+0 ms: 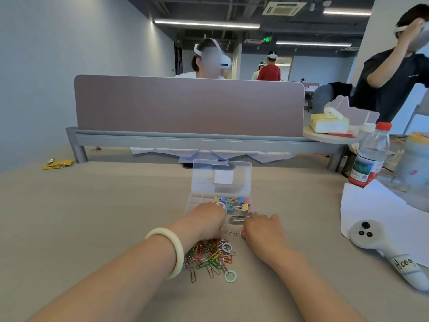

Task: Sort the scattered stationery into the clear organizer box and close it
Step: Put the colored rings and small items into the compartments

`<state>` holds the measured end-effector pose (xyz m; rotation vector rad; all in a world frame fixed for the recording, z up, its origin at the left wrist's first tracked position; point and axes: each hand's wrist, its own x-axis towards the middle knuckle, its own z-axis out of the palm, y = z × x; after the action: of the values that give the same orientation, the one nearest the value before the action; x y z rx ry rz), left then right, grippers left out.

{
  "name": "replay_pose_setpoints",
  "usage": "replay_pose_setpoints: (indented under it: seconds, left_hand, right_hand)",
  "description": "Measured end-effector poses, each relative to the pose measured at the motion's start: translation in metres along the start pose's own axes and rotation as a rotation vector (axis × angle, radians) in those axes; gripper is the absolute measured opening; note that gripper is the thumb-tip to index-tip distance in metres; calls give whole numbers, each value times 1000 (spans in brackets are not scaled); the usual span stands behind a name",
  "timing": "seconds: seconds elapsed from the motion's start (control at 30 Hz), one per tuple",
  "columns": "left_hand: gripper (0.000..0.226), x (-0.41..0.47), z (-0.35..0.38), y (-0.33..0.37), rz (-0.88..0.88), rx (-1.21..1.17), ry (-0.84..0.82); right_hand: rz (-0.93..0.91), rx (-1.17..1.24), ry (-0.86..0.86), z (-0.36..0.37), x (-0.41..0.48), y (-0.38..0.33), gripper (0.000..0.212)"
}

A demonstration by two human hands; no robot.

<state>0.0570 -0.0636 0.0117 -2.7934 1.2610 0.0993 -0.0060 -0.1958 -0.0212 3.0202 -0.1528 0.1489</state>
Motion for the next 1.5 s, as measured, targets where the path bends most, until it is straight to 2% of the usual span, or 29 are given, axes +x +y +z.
replay_pose_setpoints:
  seconds: [0.13,0.23,0.33,0.47,0.67,0.83,1.03,1.23,1.5]
  left_hand:
    - [10,-6,11,-12,-90,-429,114]
    - [25,-16,18,-14,-135,-702,293]
    - [27,-25,26,-12,-164,-830,436]
    - [16,-28,32,-12,-167,-893,490]
    - [22,-32,35,-8,-184,-1004,499]
    - [25,-34,37,-5,-228,-1004,498]
    - [17,-24,23,2,-290,-1192,446]
    - [25,-10,18,3,-296,-1259,338]
    - [18,1,16,5,-274,-1416,239]
  right_hand:
    - [-7,-8,-11,0,-2,1,32]
    - [-14,-6,-21,0,-2,-1,34]
    - [-25,16,-26,1,-1,-4,33]
    - [-40,176,11,-2,-1,-6,25]
    - [-76,537,133,-5,-7,-5,13]
    - [-8,693,257,-7,-12,-3,4]
    - [55,1018,247,-8,-15,-2,32]
    - [80,1291,292,-8,-15,-3,29]
    - [76,1371,332,-5,-12,6,30]
